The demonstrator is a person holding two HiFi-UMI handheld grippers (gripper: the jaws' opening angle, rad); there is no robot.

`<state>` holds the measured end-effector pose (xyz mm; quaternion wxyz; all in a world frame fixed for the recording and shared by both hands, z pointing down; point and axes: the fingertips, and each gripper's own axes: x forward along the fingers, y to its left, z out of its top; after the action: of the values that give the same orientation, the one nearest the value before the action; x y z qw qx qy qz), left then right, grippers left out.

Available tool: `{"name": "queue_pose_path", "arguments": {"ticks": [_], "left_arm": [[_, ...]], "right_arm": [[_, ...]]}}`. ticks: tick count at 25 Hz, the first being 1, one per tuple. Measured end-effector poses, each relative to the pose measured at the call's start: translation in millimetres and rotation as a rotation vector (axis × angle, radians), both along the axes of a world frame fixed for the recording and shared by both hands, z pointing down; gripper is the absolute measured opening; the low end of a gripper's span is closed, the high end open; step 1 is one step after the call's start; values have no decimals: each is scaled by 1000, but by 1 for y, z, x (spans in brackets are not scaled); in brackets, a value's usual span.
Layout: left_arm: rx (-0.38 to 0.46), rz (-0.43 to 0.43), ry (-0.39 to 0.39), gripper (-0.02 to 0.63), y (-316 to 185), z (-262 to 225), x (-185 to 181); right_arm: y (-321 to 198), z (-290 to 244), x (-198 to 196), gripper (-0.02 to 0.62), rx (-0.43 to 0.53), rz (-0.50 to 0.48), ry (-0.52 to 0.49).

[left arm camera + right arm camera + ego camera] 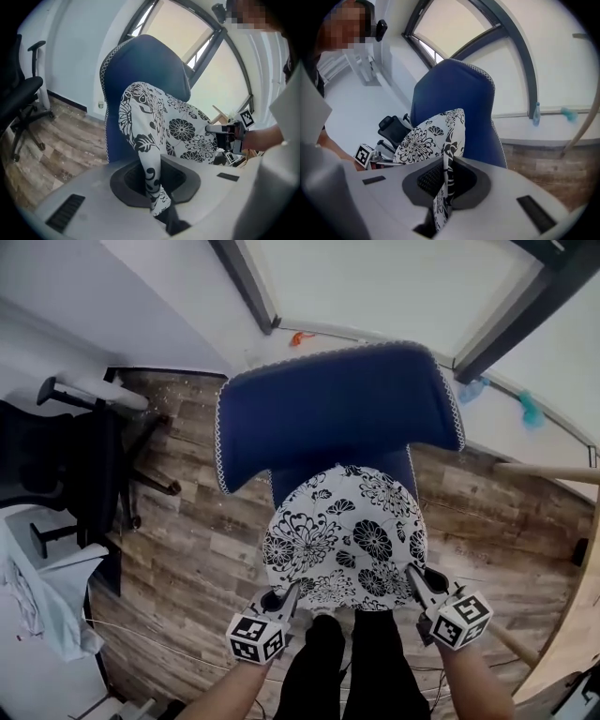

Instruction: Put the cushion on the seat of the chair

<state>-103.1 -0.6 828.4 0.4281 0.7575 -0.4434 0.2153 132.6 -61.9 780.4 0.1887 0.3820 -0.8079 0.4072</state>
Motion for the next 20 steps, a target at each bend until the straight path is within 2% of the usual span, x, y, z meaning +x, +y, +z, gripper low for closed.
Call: {"name": "queue_pose_path", "arguments": {"ticks": [5, 9, 13, 16, 18, 20], "left_arm": [[-40, -19, -30, 27, -7, 40, -8], [-41, 14, -74, 28, -15, 62, -7], [-32, -2, -108, 26, -27, 81, -14], [-35, -13, -100, 28, -32, 91, -18], [-33, -17, -100, 49, -34, 97, -23], [-23, -18, -111, 99, -37, 100, -28]], "right_arm": [[-6, 37, 5, 35, -44, -14, 20], [-13, 58, 9, 35, -58, -53, 60], [-25, 80, 20, 37, -127, 22, 9], [-27, 94, 23, 37, -202, 72, -39], [-31, 101, 25, 37, -213, 64, -24], [-36, 107, 30, 37, -209, 53, 8]]}}
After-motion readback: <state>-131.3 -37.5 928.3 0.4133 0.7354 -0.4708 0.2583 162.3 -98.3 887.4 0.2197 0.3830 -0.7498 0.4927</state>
